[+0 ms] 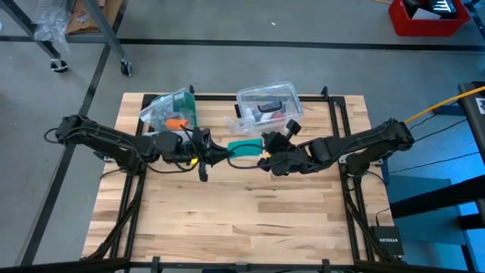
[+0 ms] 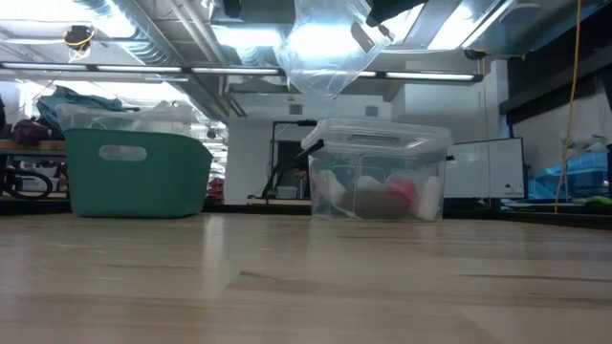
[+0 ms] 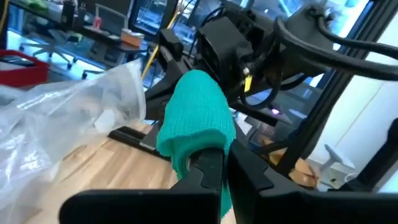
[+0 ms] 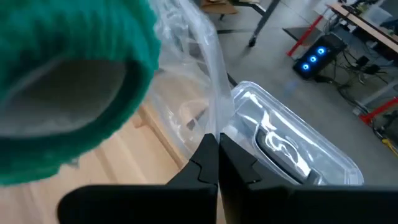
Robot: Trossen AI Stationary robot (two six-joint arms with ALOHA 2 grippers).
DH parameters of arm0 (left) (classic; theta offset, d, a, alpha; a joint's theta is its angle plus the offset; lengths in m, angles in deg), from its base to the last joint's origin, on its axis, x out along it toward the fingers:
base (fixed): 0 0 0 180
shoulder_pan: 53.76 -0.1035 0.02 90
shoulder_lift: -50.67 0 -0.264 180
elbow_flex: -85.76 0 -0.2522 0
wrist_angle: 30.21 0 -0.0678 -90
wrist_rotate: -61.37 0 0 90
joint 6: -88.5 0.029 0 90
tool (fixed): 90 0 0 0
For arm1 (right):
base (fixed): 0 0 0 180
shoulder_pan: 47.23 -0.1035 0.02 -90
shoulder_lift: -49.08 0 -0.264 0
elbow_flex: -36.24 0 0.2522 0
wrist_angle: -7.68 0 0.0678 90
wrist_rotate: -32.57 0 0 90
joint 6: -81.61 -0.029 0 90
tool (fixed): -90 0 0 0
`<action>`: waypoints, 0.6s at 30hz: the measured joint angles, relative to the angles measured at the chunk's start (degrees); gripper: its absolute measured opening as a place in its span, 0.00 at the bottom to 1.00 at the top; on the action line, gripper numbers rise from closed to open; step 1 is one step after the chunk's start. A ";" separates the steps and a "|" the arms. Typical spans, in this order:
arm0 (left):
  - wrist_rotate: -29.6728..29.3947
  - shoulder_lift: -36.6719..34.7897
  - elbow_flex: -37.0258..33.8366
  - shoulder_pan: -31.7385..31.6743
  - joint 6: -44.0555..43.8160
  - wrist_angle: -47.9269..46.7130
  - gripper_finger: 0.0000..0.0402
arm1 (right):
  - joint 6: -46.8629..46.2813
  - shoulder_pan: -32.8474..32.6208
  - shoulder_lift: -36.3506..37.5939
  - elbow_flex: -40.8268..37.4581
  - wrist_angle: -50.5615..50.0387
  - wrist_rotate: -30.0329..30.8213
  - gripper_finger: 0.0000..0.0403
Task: Roll bandage
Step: Put the green bandage into the transparent zip bag
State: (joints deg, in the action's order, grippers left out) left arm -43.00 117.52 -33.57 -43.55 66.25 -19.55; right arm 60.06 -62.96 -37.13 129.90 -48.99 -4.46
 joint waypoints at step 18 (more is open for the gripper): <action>-14.80 0.02 0.00 -0.01 0.18 -7.38 0.00 | -1.19 -0.02 -0.36 -0.02 2.99 -1.88 0.00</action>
State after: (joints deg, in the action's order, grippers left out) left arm -57.80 117.54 -33.57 -43.57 66.43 -26.93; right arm 58.87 -62.98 -37.49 129.88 -46.00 -6.35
